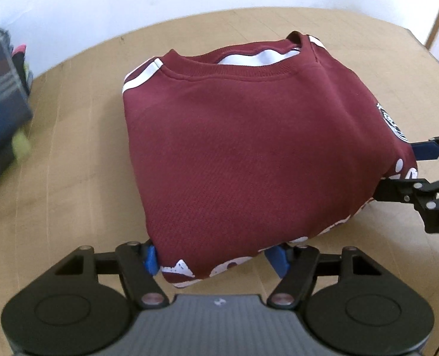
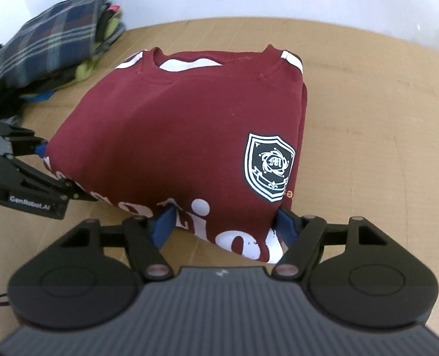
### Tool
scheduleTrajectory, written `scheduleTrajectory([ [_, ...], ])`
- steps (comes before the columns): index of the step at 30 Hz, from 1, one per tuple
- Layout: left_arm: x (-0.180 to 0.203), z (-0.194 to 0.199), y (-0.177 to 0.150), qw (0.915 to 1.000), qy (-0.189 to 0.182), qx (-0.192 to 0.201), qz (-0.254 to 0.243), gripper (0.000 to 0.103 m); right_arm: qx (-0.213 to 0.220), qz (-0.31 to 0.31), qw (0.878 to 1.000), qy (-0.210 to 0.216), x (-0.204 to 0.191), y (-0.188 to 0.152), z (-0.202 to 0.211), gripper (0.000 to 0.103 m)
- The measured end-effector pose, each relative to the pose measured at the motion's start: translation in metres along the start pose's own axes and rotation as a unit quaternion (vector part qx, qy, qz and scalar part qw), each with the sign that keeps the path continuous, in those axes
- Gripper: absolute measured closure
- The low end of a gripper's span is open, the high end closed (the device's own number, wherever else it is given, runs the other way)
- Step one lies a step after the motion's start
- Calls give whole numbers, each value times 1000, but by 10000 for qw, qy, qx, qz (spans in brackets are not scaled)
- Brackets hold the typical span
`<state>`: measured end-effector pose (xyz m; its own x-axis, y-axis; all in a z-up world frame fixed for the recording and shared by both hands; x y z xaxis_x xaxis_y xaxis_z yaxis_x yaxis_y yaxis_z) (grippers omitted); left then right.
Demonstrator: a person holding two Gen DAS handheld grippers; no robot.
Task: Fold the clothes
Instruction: 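Grasp the folded sweatshirt sides with both grippers and lift it, then set the sweatshirt beside the plaid clothes stack and release both grippers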
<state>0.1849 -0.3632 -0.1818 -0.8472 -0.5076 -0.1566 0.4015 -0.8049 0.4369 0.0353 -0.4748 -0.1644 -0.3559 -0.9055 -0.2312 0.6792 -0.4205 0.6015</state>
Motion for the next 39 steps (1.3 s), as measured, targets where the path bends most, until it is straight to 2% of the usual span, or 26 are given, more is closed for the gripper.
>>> scheduleTrajectory([
  [6, -21, -45, 79, 9998, 103, 139, -60, 32, 192, 45, 9996, -199, 37, 73, -44, 30],
  [11, -29, -73, 121, 9995, 224, 211, -96, 31, 287, 89, 9992, -267, 57, 116, -73, 30],
  [16, -32, -87, 142, 9990, 370, 256, -11, 31, 355, 62, 9989, -312, 73, 146, -94, 30],
  [20, -26, -86, 144, 9985, 480, 279, 28, 31, 346, 41, 9988, -347, 81, 152, -96, 30],
  [24, -21, -58, 119, 9972, 644, 365, -56, 31, 448, -39, 9981, -427, 73, 138, -78, 30],
  [28, -22, -20, 86, 9963, 730, 443, -94, 29, 571, 206, 9975, -365, 43, 109, -41, 29],
  [32, -16, 27, 44, 9978, 478, 439, 164, 29, 589, 293, 9976, -236, 12, 71, 4, 29],
  [36, -1, 70, -7, 9978, 184, 420, 476, 24, 517, 192, 9984, -78, -18, 30, 44, 28],
  [39, 13, 97, -46, 9969, 177, 520, 560, 19, 456, 135, 9989, -58, -34, -5, 69, 28],
])
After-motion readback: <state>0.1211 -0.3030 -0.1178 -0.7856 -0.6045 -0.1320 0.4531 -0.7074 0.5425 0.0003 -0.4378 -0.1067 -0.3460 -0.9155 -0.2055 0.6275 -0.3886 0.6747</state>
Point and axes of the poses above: each gripper's, at about its wrist camera, not at the fingertips, and z roughly against the way its jaws point, x to its right, y to its top, the point moved 5 cm from there along -z, roughly the way its jaws point, and after that the axes turned 6 degrees about y, right-handed, at the moved point
